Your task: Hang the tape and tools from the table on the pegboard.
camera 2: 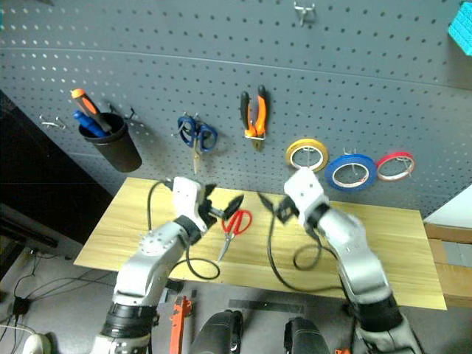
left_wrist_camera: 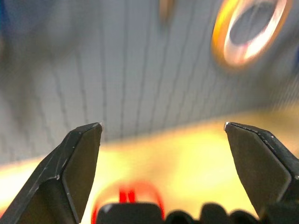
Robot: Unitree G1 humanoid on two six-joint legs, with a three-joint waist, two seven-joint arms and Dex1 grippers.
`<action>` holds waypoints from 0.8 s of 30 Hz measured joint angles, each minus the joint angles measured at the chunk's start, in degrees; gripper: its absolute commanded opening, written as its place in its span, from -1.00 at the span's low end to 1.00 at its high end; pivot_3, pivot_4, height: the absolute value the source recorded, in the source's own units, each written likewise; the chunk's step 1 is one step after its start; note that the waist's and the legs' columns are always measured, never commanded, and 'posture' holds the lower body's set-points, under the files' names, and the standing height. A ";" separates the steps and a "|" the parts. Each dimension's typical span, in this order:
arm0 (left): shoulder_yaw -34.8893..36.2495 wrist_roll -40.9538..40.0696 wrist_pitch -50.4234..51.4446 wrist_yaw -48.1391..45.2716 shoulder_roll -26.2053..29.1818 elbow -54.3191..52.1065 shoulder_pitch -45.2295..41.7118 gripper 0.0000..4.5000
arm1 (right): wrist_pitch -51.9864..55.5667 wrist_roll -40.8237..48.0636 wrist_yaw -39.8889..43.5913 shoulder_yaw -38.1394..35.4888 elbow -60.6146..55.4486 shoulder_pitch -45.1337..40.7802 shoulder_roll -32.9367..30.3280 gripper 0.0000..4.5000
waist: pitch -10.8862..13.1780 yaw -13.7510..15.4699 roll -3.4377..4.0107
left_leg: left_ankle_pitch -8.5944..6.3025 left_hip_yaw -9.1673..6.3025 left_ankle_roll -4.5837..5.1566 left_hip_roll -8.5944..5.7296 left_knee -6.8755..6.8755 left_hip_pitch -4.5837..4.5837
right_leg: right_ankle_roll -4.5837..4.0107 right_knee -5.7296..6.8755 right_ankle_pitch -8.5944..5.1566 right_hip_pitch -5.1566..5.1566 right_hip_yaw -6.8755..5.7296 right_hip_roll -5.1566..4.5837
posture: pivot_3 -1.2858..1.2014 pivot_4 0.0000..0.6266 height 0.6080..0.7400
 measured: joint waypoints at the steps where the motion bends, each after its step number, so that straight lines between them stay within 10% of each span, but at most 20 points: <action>1: -0.80 1.13 0.67 1.12 -0.28 0.26 0.00 1.00 | 0.43 0.87 1.27 -0.12 -0.44 0.63 -1.09 0.98 | 0.01 -0.02 0.01 | 0.00 -0.01 0.00 0.01 0.03 0.00 | 0.00 0.02 0.00 0.00 -0.01 0.01 | 0.15 -0.35 1.00; 24: -3.66 11.72 10.17 5.91 2.37 12.53 2.42 1.00 | -5.82 6.31 15.75 3.31 3.54 0.63 -8.94 0.98 | 1.50 -1.46 0.04 | -0.01 -0.14 0.02 0.08 0.12 0.08 | 0.24 0.14 -0.14 0.09 -0.03 0.06 | 0.12 -0.14 1.00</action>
